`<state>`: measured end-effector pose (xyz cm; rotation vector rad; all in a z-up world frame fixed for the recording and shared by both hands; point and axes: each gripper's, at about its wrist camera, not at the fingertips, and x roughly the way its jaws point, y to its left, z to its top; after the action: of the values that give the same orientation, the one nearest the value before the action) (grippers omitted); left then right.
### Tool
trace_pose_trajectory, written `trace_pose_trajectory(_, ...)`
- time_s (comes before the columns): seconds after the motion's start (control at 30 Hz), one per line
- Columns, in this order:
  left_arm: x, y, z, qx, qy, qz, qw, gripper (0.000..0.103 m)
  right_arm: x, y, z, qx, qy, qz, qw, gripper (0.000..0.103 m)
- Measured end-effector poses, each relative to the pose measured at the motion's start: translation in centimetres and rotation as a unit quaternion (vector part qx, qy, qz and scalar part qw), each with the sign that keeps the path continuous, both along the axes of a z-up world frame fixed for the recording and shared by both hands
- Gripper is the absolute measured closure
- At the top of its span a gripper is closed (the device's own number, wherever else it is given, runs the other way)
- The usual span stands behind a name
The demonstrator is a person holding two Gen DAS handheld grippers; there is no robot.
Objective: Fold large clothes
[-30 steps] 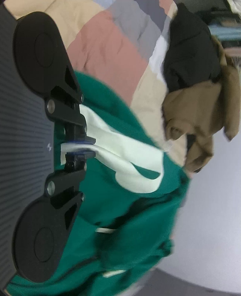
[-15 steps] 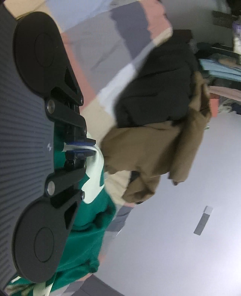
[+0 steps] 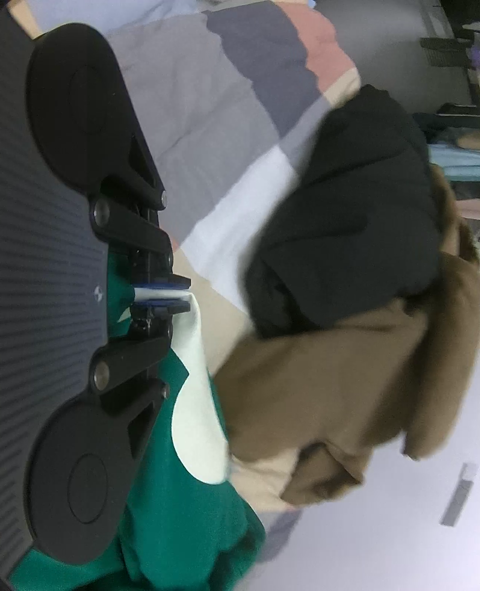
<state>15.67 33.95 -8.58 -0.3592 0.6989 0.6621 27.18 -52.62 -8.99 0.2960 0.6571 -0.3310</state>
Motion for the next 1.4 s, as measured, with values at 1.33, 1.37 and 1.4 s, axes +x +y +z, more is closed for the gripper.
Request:
trace_pose_trajectory(1.33,-3.0,-20.8,-0.8,-0.045,-0.027,-0.27,0.9615,0.032,-3.7,35.1,3.1,0.026,-0.017,0.41,0.911,0.019)
trace_pose_trajectory(1.37,-3.0,-20.7,-1.2,-0.051,-0.025,-0.27,0.9611,0.032,-4.1,36.0,2.7,0.023,-0.019,0.414,0.91,0.019)
trace_pose_trajectory(1.4,-3.0,-20.5,-1.4,-0.06,-0.024,-0.271,0.9604,0.032,-4.3,36.9,2.2,0.019,-0.022,0.418,0.908,0.019)
